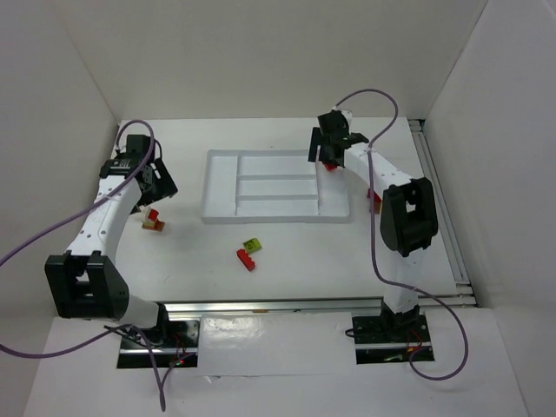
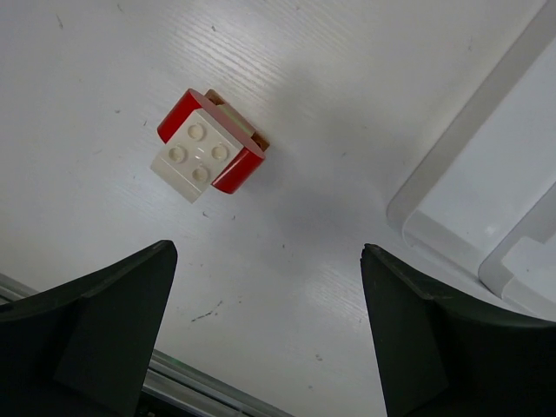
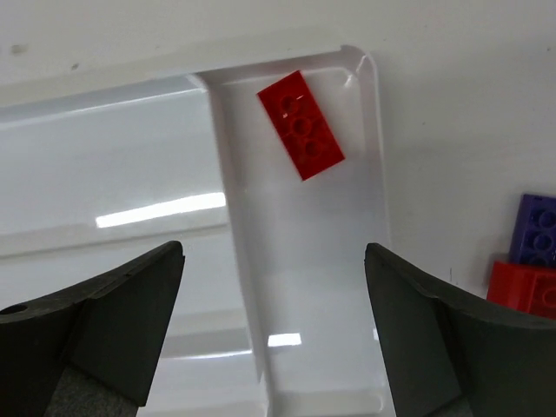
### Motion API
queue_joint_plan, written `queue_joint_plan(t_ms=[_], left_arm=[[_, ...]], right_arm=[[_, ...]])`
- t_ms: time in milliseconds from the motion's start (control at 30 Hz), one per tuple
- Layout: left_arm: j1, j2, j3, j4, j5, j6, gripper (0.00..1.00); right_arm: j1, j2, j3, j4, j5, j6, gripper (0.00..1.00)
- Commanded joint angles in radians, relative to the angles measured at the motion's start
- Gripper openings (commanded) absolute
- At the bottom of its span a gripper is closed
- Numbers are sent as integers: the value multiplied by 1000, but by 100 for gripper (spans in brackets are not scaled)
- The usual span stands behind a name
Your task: Sort the legos into containers by color
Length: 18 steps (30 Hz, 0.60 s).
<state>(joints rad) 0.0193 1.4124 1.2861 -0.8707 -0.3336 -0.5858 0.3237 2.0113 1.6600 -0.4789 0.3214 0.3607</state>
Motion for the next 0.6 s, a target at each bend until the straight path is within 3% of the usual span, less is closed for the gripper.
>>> queue_joint_plan(t_ms=[0,100,267,567], left_arm=[[48,23,-8,36,18,-25,98],[62,51,-8,47,21,6,96],[50,63,-8,47,-96,-3,99],[102,115,-41,140,-51,43,100]], right_arm=[[40,-167,-54,33,-8,9,92],[60,-216,-112,33,-19,9,92],[70,-226,-123,3,-24,9,92],[71,-244,-144,-6,-12,9,92]])
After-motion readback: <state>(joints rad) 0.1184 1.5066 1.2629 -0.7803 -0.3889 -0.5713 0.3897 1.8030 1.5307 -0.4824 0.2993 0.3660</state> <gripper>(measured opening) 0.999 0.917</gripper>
